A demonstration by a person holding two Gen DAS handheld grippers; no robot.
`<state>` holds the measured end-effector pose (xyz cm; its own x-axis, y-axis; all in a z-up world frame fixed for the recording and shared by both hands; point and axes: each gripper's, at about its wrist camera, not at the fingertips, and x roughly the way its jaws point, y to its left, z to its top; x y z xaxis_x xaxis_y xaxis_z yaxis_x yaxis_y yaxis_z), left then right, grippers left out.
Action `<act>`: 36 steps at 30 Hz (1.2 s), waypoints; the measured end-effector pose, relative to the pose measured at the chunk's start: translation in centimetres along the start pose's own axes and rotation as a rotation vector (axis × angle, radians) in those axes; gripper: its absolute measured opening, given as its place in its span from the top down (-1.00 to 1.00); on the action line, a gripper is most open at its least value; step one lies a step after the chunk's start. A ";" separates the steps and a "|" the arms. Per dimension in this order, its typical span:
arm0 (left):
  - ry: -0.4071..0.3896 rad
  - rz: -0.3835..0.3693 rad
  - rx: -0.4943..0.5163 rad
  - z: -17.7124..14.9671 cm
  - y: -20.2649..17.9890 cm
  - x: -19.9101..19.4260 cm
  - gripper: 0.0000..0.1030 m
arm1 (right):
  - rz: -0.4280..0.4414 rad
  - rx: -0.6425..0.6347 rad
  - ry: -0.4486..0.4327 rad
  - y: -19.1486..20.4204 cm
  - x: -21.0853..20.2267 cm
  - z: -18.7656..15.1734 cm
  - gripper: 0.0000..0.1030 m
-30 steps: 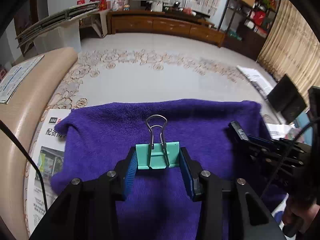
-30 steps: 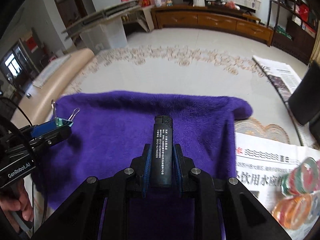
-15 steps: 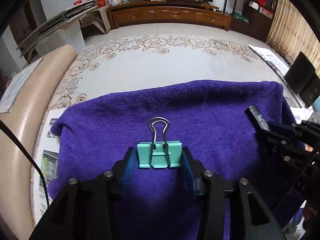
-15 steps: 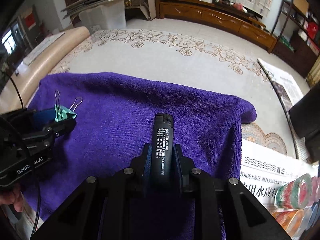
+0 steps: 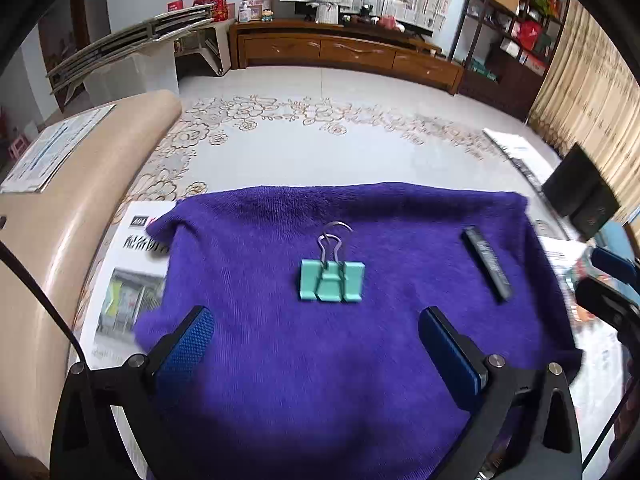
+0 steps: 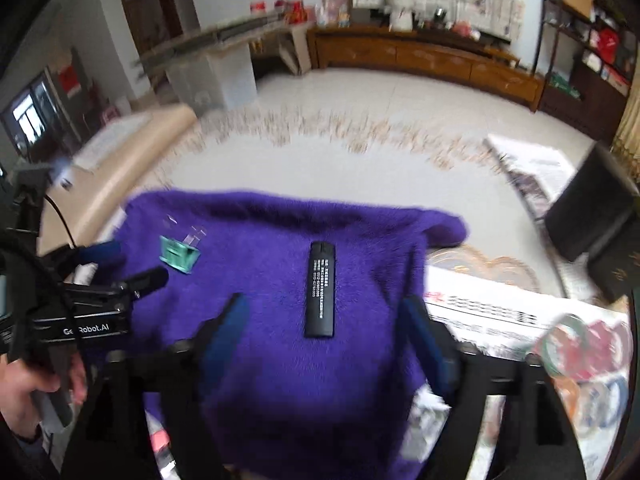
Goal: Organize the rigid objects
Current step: 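Carry the clip and lighter onto the purple towel and open both tools, then grasp the pink marker with the left tool while the right tool grasps the white tape roll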
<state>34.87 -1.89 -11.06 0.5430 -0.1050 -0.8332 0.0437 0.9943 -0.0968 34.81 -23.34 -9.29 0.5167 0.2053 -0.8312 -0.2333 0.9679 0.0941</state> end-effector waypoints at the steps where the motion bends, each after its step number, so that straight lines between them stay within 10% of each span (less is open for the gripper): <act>1: -0.008 -0.009 -0.002 -0.4 -0.1 -0.7 -1.00 | -0.007 0.004 -0.012 -0.1 -1.1 -0.3 -0.82; 15: 0.013 -0.075 0.123 -11.5 -1.6 -6.7 -1.00 | -0.085 0.116 -0.016 -2.9 -11.8 -11.0 -1.00; 31: -0.011 -0.059 0.322 -14.3 -4.1 -4.5 -0.97 | -0.049 0.248 -0.019 -6.6 -11.6 -17.3 -1.00; 36: 0.004 -0.075 0.370 -14.0 -5.4 -3.5 -0.44 | -0.041 0.243 -0.008 -6.6 -11.3 -17.9 -1.00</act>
<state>21.03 -7.17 -15.25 0.5233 -0.1771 -0.8335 0.3836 0.9224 0.0449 15.78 -34.60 -10.30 0.5281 0.1657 -0.8329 -0.0076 0.9817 0.1904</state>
